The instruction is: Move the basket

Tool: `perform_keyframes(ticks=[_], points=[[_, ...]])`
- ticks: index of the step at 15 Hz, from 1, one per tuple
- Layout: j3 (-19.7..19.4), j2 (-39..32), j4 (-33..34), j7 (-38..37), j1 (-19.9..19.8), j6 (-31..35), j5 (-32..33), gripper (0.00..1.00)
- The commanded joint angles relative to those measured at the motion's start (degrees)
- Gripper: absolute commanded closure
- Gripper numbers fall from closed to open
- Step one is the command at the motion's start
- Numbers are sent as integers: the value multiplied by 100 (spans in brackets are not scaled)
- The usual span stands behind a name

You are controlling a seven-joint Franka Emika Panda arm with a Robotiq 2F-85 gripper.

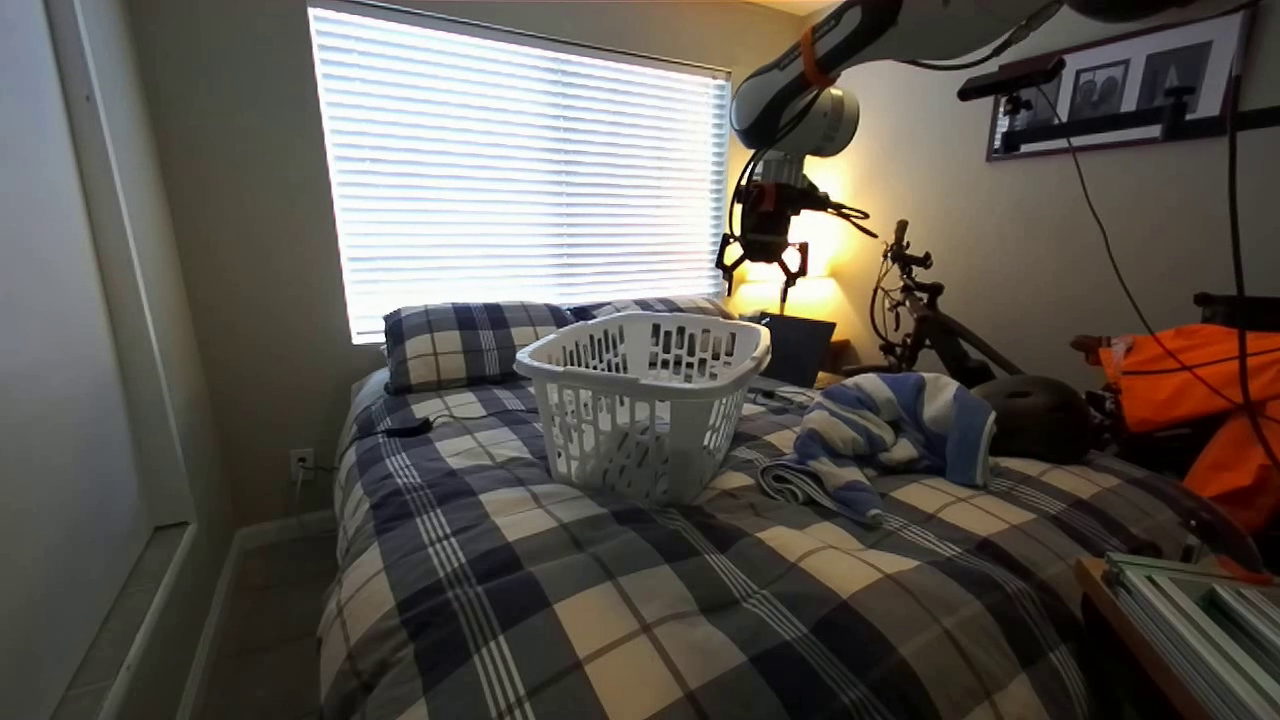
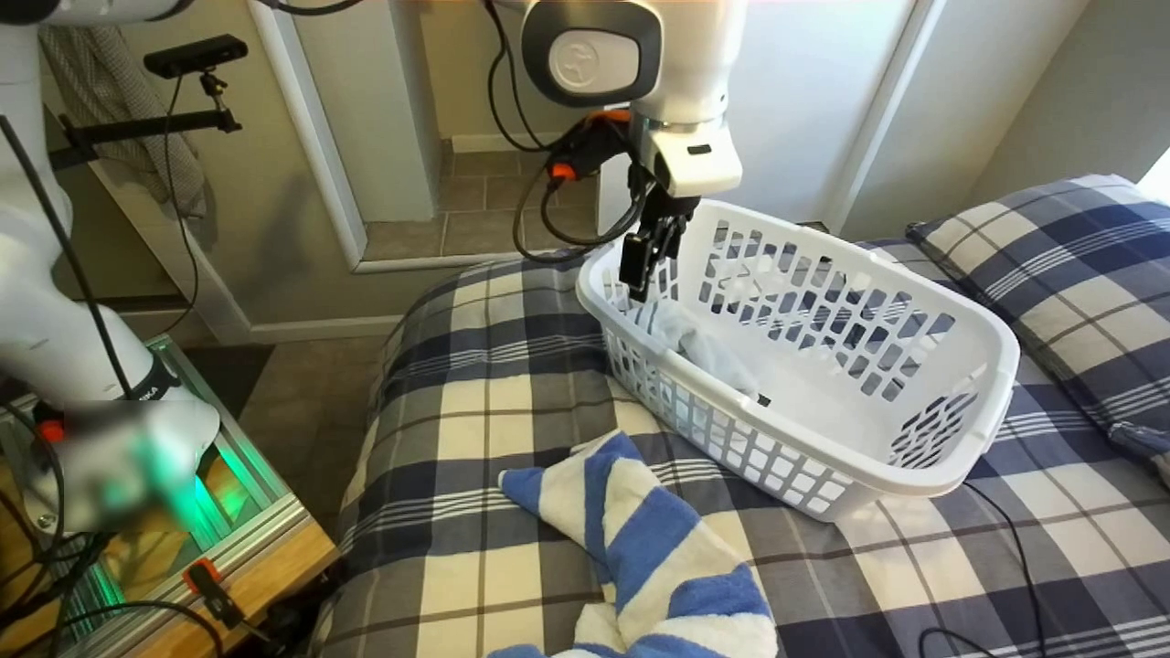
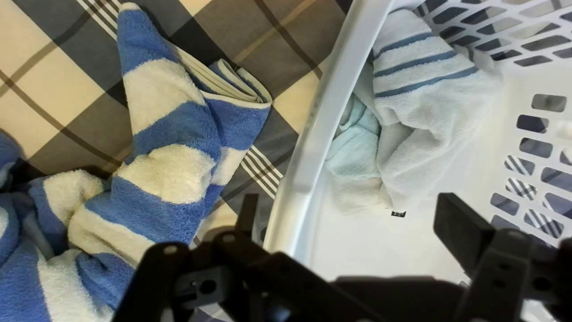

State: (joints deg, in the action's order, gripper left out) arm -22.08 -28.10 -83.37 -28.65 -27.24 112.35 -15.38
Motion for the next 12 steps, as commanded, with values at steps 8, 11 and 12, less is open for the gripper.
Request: perform_keyframes(ticks=[8,11,12], points=[[21,-657,379,-682,-195,886,-313,0],[-21,-1097,581,-1383,-300,1121,-301,0],[-20,-1247,685,-1648,-358,1104,-328,0]])
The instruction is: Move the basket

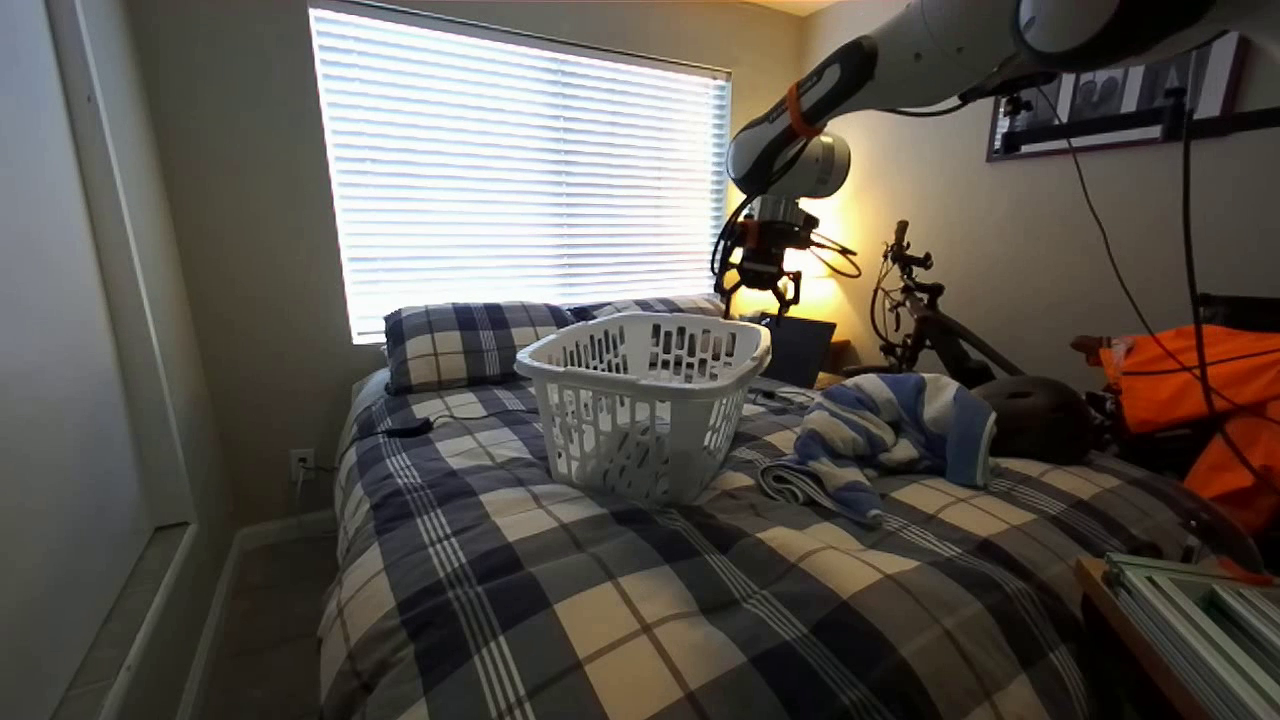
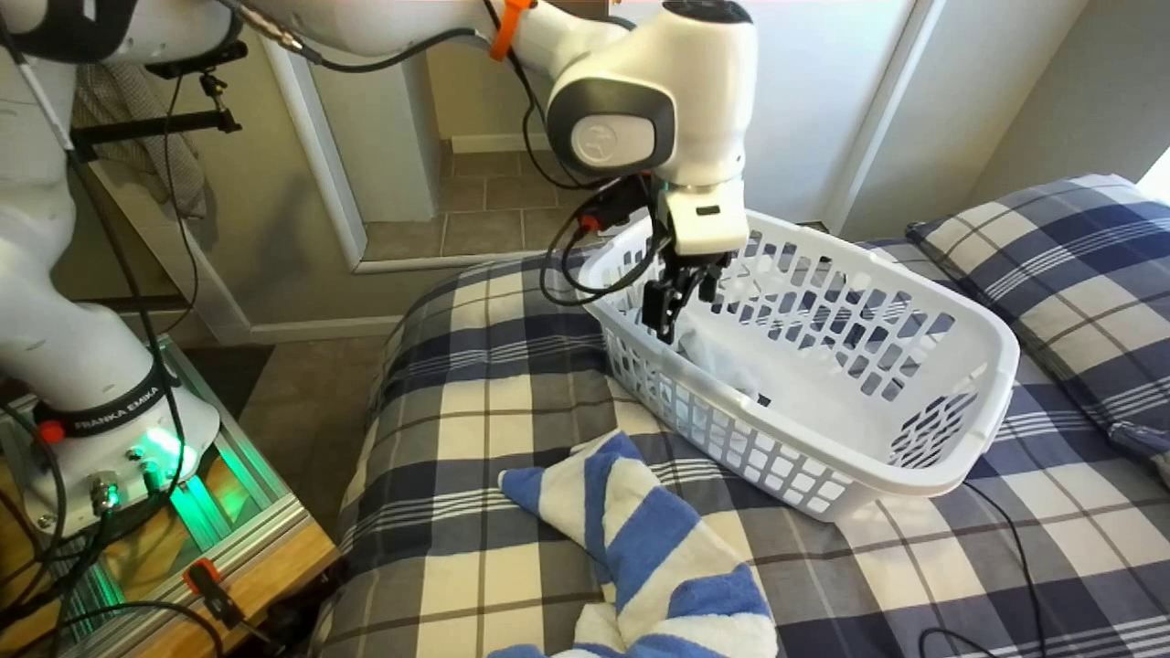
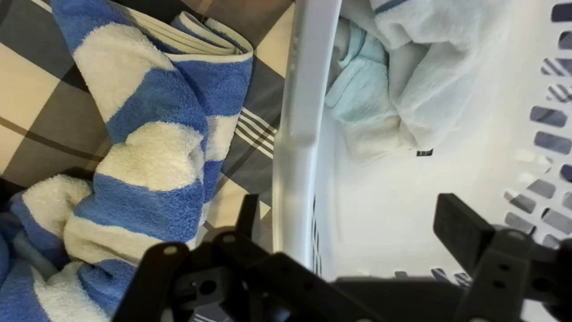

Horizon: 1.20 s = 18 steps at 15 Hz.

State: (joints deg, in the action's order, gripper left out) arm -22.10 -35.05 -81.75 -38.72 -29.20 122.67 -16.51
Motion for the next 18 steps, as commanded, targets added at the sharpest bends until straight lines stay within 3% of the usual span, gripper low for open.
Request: perform_keyframes(ticks=[1,3,10,11,13,18], points=[[-13,-685,617,-864,-217,56,-223,0],[89,-971,874,-989,-401,276,-310,0],[92,-1619,1504,-1315,-637,4,14,0],[135,-1711,1597,-1184,-682,64,28,25],[240,-1845,1755,-968,-756,165,-7,34],[546,-1992,2047,-510,-939,113,-136,69]])
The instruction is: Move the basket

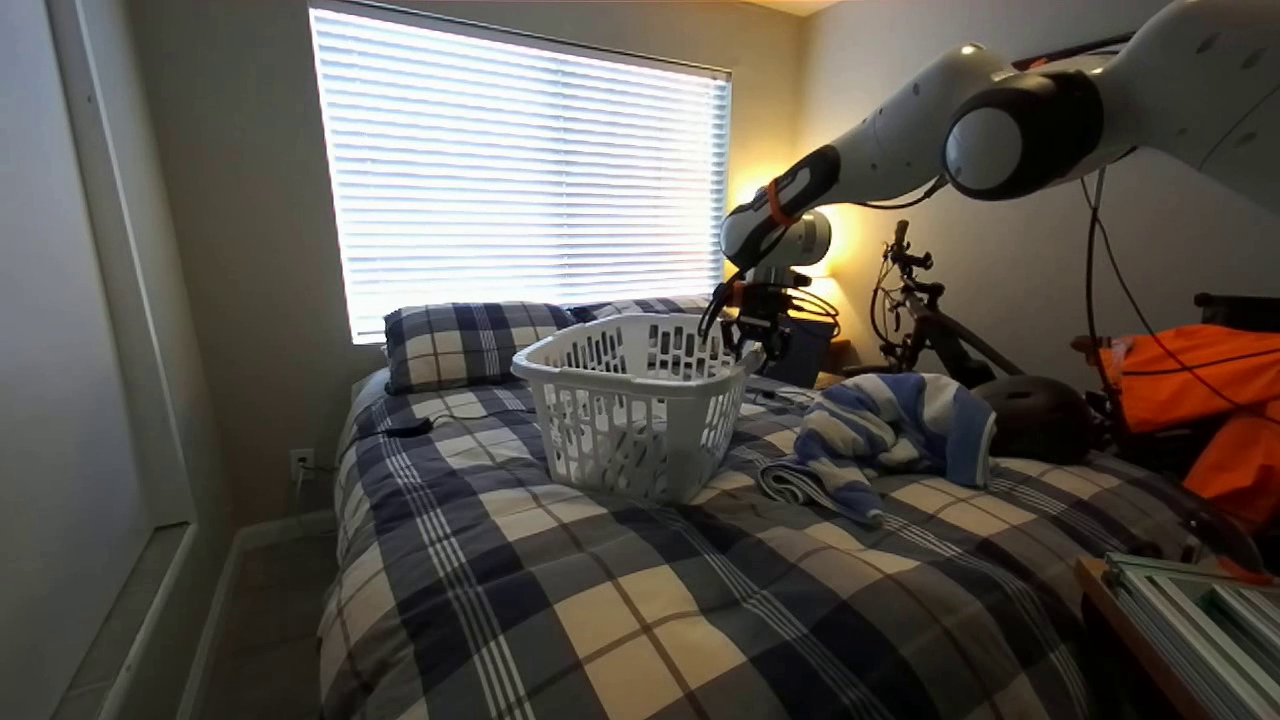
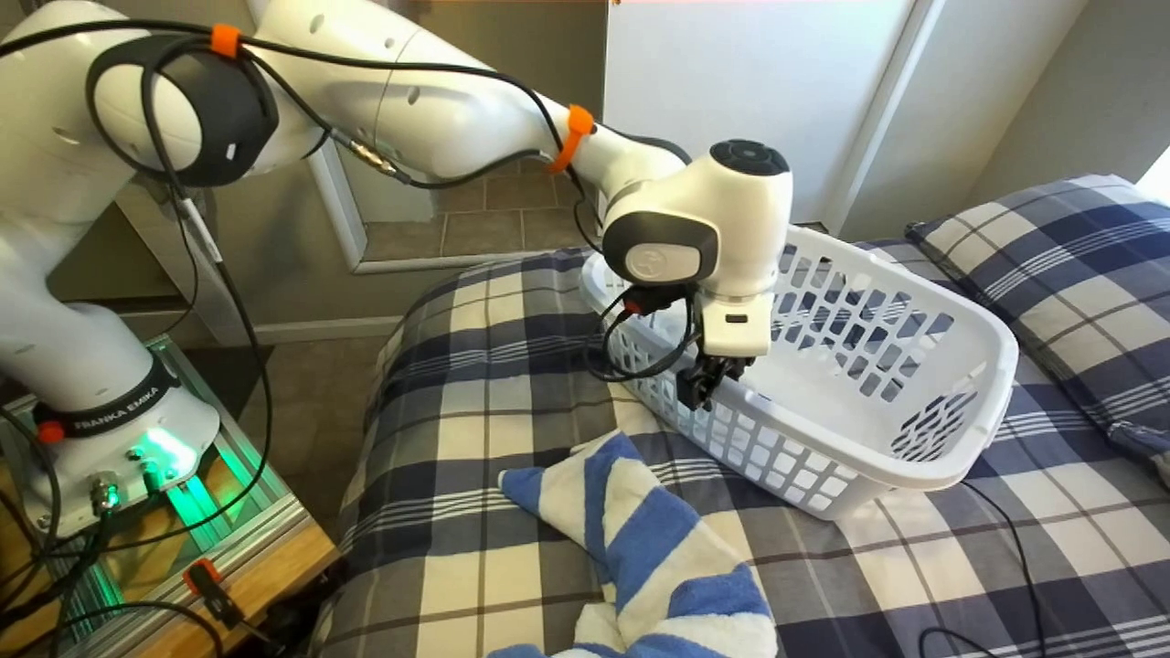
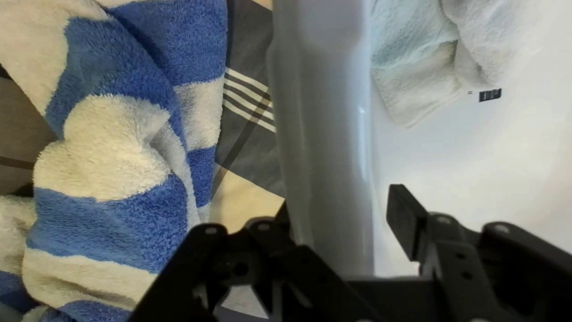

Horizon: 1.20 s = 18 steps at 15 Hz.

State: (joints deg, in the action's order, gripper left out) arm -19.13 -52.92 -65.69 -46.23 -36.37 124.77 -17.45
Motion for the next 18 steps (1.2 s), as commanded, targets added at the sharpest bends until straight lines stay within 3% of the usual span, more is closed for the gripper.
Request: perform_keyframes(ticks=[1,4,5,10,13,18], points=[[291,-205,467,300,-252,-142,-54,77],[323,-88,340,481,-250,-127,-101,98],[347,-28,290,541,-251,-151,-109,99],[429,805,-575,620,-23,289,-213,98],[603,1543,-1402,766,137,897,-353,98],[723,2352,-2654,247,481,2106,-848,98]])
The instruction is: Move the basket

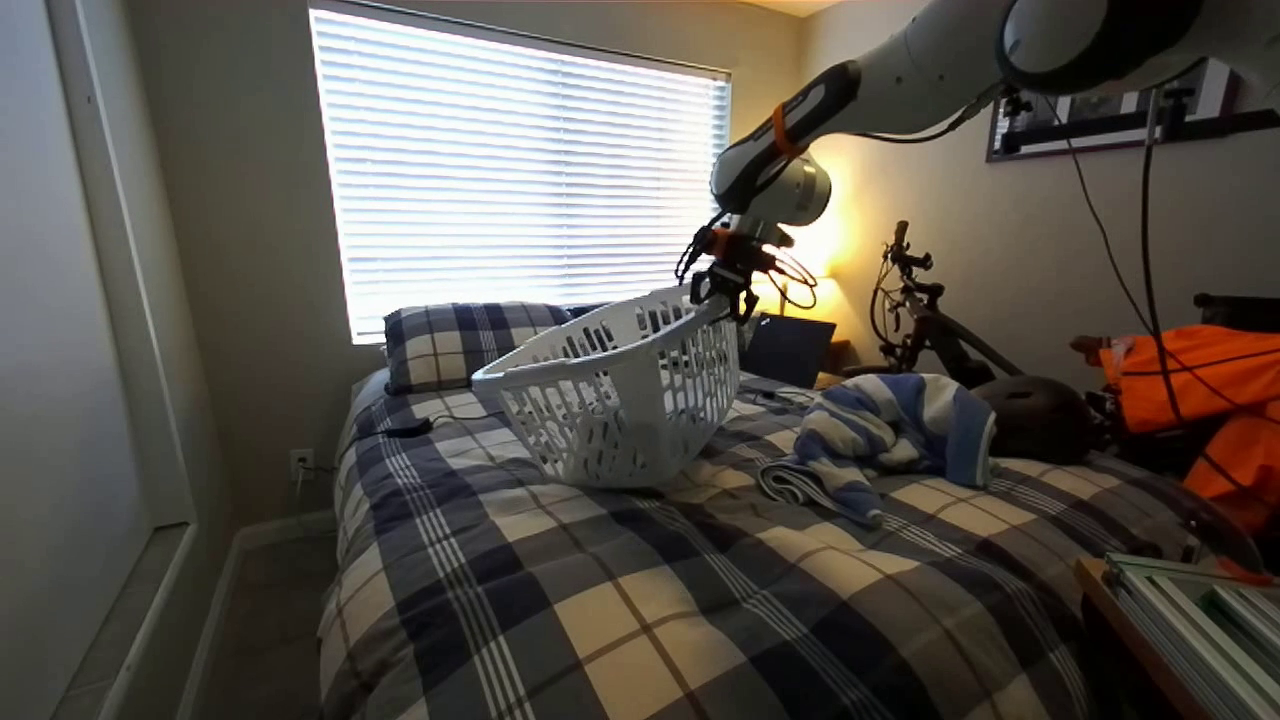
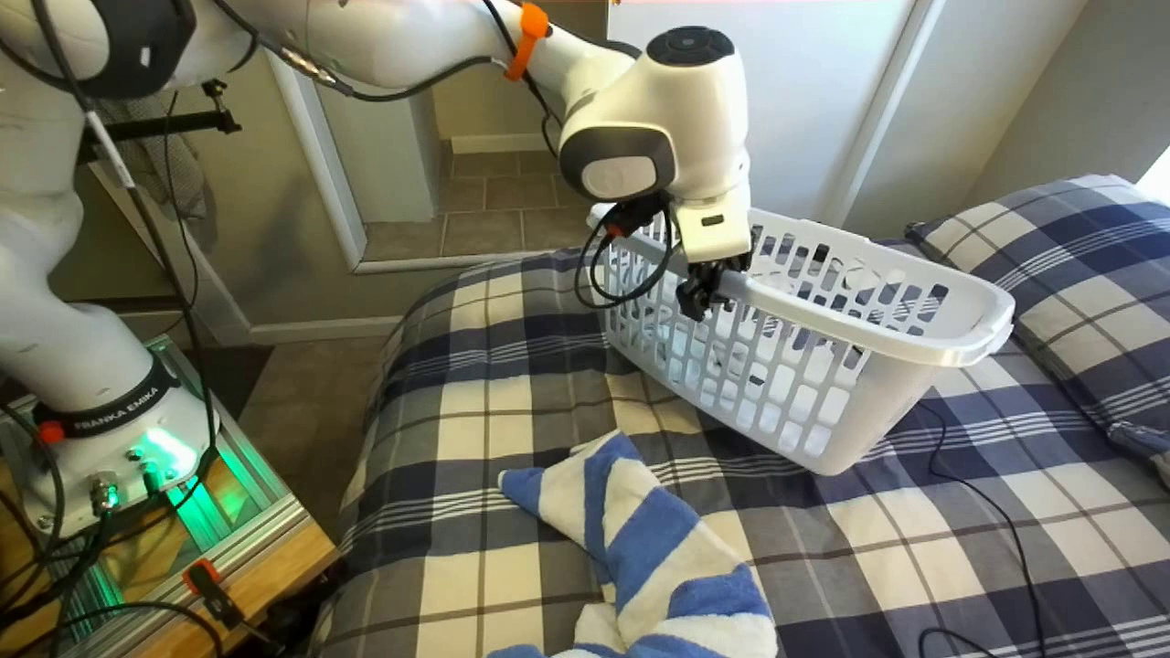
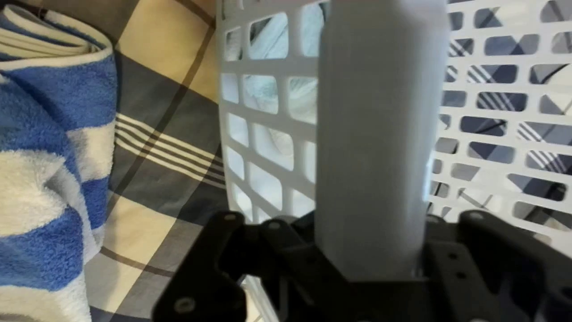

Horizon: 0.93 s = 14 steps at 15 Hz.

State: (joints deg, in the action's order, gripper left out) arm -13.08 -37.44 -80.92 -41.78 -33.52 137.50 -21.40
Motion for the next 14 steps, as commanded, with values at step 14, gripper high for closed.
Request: perform_keyframes(ticks=[14], points=[[-510,1345,-2466,-551,1025,786,-105,98]])
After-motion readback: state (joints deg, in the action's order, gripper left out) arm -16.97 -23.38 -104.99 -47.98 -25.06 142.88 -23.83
